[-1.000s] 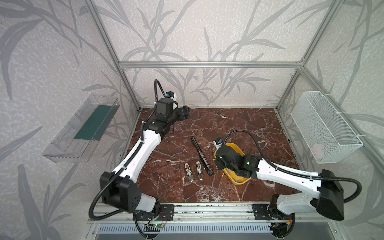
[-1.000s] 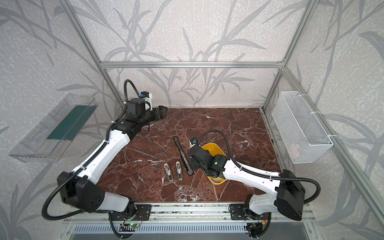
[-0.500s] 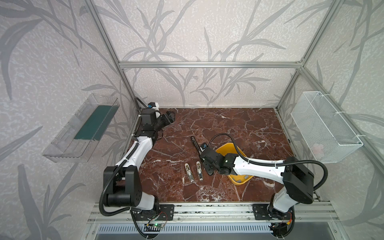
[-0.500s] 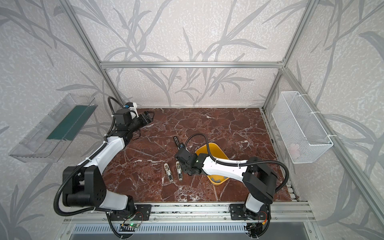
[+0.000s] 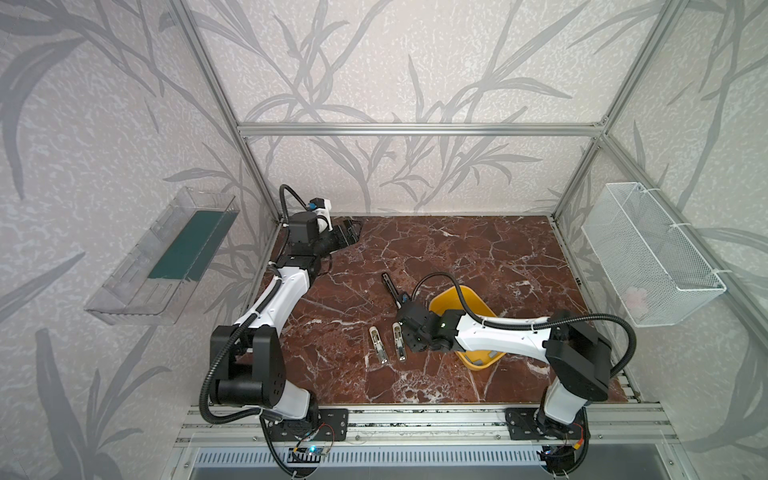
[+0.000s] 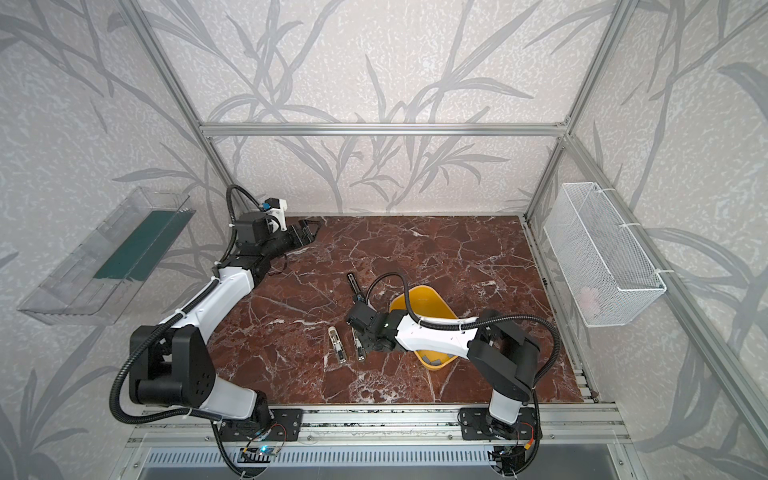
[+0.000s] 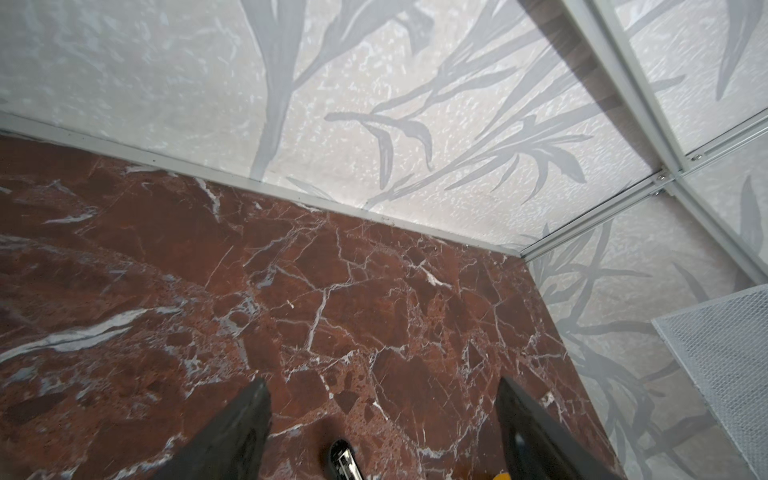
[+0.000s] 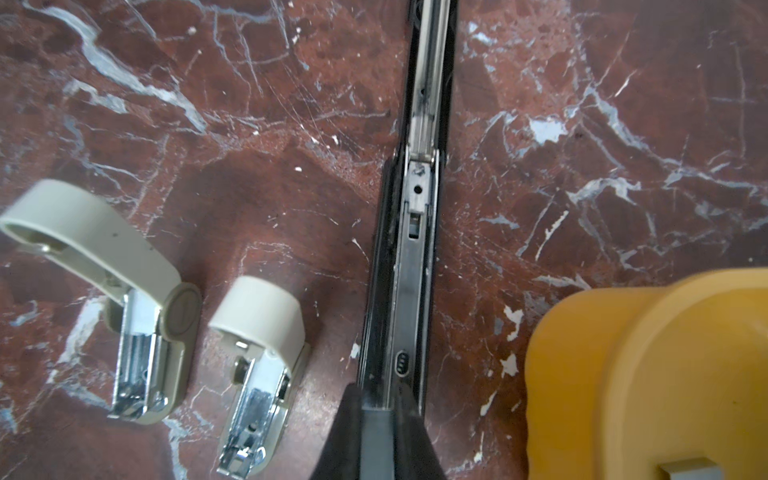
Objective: Load the staples into the stapler
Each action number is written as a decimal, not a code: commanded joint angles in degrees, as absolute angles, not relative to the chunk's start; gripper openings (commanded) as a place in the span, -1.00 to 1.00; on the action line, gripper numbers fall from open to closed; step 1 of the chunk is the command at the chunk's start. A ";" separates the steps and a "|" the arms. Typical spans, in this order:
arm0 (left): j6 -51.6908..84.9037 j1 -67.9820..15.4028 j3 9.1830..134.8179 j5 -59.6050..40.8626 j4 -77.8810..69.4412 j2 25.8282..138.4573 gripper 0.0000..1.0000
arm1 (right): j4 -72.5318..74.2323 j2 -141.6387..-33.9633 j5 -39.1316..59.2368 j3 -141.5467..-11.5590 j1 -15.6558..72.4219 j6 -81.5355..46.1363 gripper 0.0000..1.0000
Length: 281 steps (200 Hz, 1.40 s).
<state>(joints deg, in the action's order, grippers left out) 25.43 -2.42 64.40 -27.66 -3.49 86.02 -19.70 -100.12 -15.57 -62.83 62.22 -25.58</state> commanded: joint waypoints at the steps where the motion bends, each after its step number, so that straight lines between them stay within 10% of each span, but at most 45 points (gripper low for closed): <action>1: 20.66 -3.23 67.59 -25.62 0.62 85.58 0.69 | -21.08 -100.55 -17.16 -64.47 62.49 -26.55 -0.81; 281: 19.12 -3.59 68.29 -26.71 1.40 86.53 0.69 | -11.67 -95.99 -15.64 -58.90 60.87 -22.04 -0.99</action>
<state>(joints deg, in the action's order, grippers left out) 19.97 -3.29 66.39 -26.50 1.72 86.21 -15.90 -98.85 -17.61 -61.52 61.84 -23.42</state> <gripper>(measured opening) 0.846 0.138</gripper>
